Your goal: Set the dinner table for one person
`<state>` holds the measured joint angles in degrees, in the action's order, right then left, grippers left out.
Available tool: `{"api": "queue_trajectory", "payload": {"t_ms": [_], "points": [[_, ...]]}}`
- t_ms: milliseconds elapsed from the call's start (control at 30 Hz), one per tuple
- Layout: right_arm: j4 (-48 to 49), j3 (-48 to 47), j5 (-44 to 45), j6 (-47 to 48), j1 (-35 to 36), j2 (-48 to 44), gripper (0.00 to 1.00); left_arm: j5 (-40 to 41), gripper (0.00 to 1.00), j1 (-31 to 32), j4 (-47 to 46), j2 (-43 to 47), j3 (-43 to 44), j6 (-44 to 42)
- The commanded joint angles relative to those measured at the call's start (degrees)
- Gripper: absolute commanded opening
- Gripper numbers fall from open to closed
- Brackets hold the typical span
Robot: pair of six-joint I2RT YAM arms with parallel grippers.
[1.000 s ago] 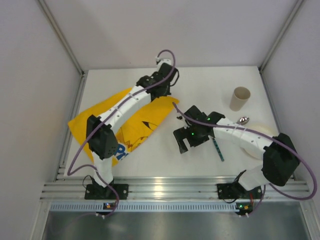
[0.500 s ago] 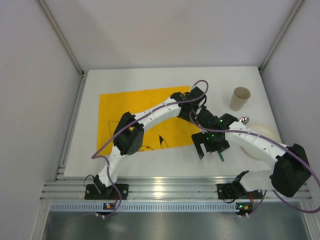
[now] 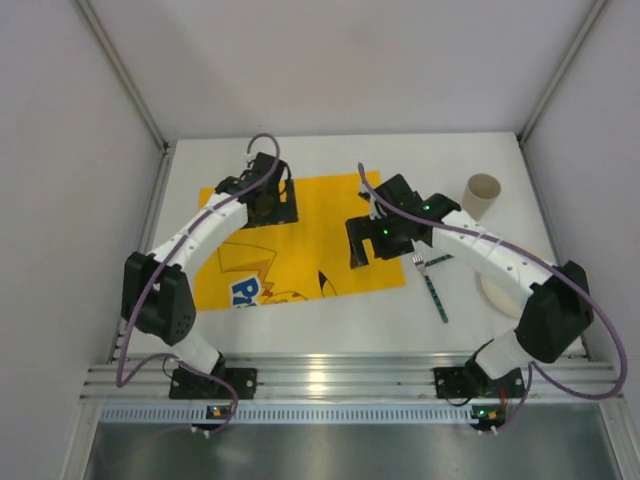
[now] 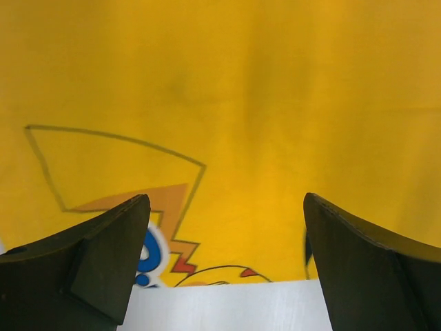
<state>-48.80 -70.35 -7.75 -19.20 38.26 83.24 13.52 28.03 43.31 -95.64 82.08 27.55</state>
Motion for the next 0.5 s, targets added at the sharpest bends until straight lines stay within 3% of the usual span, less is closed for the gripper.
{"api": "queue_trajectory", "payload": {"t_ms": [0,133,200,233,300,333,367,467], "points": [[12.4,-8.8,-8.8,0.6,-1.2,8.8,1.00,0.5,0.98,-5.3,-1.0,6.9,-6.1,1.8],[12.7,-21.0,-12.4,-1.0,-3.5,23.2,0.96,-1.5,0.98,-12.5,0.7,10.8,-10.7,1.9],[11.1,-28.3,-12.7,-0.9,-4.6,31.0,0.80,-3.9,0.98,-16.2,0.4,12.7,-14.0,1.6],[10.5,-30.4,-11.3,-0.8,-4.9,33.2,0.61,-4.5,0.98,-17.4,0.1,13.2,-15.0,1.5],[9.1,-35.2,-11.1,-1.3,-6.1,38.9,0.39,-5.0,0.98,-19.5,0.0,14.2,-17.3,1.3],[8.6,-36.0,-11.4,-1.8,-6.6,40.5,0.14,-4.7,0.98,-19.9,0.0,14.5,-17.8,1.1],[8.5,-36.6,-11.2,-2.3,-7.1,41.8,0.02,-4.7,0.98,-20.7,0.0,14.6,-18.8,0.8],[8.9,-36.1,-9.9,-4.7,-9.2,44.8,0.00,-4.9,0.98,-21.9,-0.6,13.5,-20.4,0.2]]}}
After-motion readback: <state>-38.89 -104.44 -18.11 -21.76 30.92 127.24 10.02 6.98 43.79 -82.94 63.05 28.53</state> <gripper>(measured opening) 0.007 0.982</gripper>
